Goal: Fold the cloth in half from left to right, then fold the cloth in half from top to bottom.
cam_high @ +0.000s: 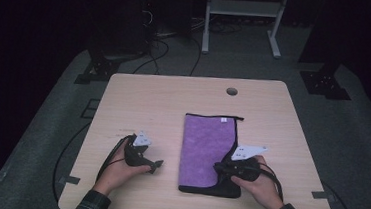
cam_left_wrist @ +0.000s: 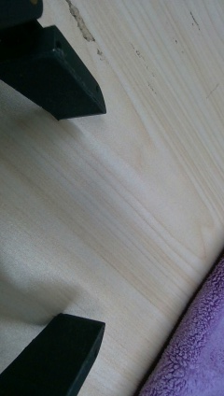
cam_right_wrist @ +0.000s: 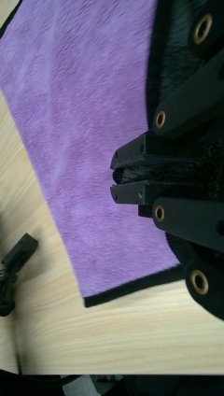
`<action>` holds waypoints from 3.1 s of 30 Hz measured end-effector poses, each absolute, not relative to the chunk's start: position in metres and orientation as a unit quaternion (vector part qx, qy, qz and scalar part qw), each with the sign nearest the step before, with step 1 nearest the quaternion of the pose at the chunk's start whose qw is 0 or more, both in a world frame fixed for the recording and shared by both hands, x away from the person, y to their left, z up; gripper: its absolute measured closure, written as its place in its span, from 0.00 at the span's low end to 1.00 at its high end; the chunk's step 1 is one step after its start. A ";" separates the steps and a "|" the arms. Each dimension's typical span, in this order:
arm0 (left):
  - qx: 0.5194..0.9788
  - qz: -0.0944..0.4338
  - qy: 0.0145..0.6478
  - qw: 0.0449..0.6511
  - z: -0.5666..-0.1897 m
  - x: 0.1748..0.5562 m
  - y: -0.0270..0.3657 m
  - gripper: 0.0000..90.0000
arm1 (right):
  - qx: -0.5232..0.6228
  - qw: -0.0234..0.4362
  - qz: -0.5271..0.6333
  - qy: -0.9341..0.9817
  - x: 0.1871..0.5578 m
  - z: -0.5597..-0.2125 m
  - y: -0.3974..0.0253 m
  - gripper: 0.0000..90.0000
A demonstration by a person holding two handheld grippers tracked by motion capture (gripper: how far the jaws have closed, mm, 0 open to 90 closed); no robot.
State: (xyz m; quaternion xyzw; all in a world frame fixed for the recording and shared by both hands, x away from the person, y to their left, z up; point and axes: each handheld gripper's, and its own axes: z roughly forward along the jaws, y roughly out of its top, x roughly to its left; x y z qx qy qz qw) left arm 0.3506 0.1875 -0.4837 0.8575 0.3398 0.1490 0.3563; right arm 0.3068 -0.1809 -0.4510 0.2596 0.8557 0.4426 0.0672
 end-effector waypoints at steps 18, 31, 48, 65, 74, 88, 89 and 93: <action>0.858 0.149 0.337 0.357 -0.484 0.350 0.187 0.00 | 0.304 0.093 0.420 0.850 0.267 -0.455 -0.230 0.76; 0.859 0.148 0.335 0.357 -0.484 0.350 0.187 0.00 | 0.326 0.126 0.448 0.823 0.280 -0.452 -0.254 0.48; 0.847 0.160 0.342 0.374 -0.482 0.351 0.189 0.23 | 0.346 0.148 0.452 0.809 0.351 -0.450 -0.255 0.43; 0.851 0.115 0.332 0.391 -0.452 0.406 0.160 0.57 | 0.357 0.147 0.435 0.813 0.417 -0.447 -0.245 0.43; 0.850 0.121 0.324 0.398 -0.446 0.451 0.132 0.53 | 0.362 0.150 0.416 0.821 0.452 -0.453 -0.233 0.42; 0.853 0.109 0.325 0.395 -0.456 0.496 0.098 0.50 | 0.372 0.130 0.411 0.822 0.493 -0.479 -0.221 0.36; 0.855 0.107 0.323 0.392 -0.457 0.497 0.095 0.48 | 0.367 0.132 0.414 0.822 0.493 -0.481 -0.221 0.35; 0.863 0.110 0.314 0.379 -0.462 0.498 0.088 0.47 | 0.339 0.146 0.400 0.839 0.491 -0.483 -0.218 0.32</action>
